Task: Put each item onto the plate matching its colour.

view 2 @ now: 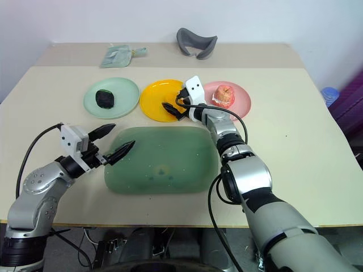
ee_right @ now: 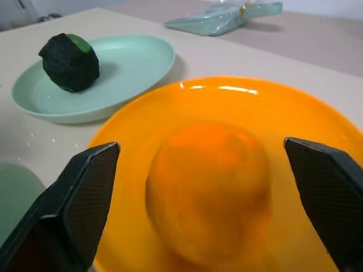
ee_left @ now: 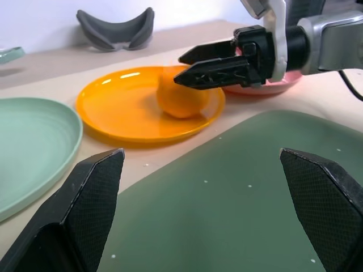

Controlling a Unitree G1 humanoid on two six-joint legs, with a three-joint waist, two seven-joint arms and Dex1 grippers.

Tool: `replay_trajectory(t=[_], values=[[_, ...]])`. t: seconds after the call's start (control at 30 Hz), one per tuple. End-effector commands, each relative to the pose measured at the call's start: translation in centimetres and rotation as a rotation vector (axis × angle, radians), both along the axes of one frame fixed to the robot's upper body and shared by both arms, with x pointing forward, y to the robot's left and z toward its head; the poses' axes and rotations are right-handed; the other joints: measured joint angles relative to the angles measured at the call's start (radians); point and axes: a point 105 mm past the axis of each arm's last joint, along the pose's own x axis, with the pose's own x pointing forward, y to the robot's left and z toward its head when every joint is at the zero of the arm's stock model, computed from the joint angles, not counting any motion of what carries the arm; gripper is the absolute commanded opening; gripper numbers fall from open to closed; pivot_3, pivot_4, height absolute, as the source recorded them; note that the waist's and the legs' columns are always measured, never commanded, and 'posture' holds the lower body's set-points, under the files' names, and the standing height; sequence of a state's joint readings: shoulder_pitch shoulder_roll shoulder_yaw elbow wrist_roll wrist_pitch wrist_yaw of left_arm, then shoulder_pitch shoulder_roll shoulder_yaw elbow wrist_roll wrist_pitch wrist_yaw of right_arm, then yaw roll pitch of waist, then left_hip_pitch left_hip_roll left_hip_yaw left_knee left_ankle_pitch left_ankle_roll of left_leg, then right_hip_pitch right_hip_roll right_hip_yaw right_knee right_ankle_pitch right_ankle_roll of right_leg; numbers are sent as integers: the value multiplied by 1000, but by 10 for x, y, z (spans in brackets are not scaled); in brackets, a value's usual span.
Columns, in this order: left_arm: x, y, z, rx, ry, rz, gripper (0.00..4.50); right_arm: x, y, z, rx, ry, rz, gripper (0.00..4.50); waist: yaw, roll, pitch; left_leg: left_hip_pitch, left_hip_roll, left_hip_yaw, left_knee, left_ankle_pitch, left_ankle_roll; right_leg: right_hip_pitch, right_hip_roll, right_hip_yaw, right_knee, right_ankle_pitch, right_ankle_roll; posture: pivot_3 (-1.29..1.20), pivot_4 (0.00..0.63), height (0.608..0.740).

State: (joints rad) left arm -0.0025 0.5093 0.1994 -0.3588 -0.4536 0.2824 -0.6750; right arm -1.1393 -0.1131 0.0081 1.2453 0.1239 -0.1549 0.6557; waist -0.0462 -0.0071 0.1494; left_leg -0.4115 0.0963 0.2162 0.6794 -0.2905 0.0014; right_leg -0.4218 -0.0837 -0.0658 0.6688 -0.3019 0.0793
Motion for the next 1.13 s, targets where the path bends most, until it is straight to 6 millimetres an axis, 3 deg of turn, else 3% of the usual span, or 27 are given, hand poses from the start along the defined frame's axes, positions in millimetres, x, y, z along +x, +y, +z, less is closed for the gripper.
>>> replay_trajectory(t=[0.03,0.2,0.33,0.6,0.8,0.97,1.13], values=[[-3,0,14,19,-83,9,4500,4,-2,35,34,-111,9,4451,0,0,0,0,0,0,0,0,0,0,0,0,0,0,0,0,150,740],[-11,-3,9,-6,-13,-46,4500,-4,-28,52,59,-202,62,4451,2,0,0,0,0,0,0,0,0,0,0,0,0,0,0,0,150,740],[-8,3,12,55,-67,-22,4500,-33,-62,53,17,-264,102,4451,10,0,0,0,0,-1,0,0,0,1,-1,0,-1,0,0,0,150,740],[-8,24,10,127,-28,-74,4500,-117,-133,28,-50,-138,78,4451,6,0,0,0,0,-1,-1,0,0,0,0,0,-1,0,0,0,150,740],[-8,33,14,95,8,-103,4500,-156,-188,5,-136,-34,-78,4451,12,-1,0,1,0,-1,-1,0,0,1,0,0,-2,0,0,0,150,740],[-12,25,7,79,46,-143,4500,-172,-208,-4,-149,-1,-155,4451,18,-1,0,2,-1,-1,-1,0,0,3,0,0,-2,0,0,0,150,740],[-14,24,3,98,69,-166,4500,-172,-217,-12,-156,-8,-194,4451,26,-1,0,2,-1,-1,0,0,0,3,0,0,-2,0,0,0,150,740]])
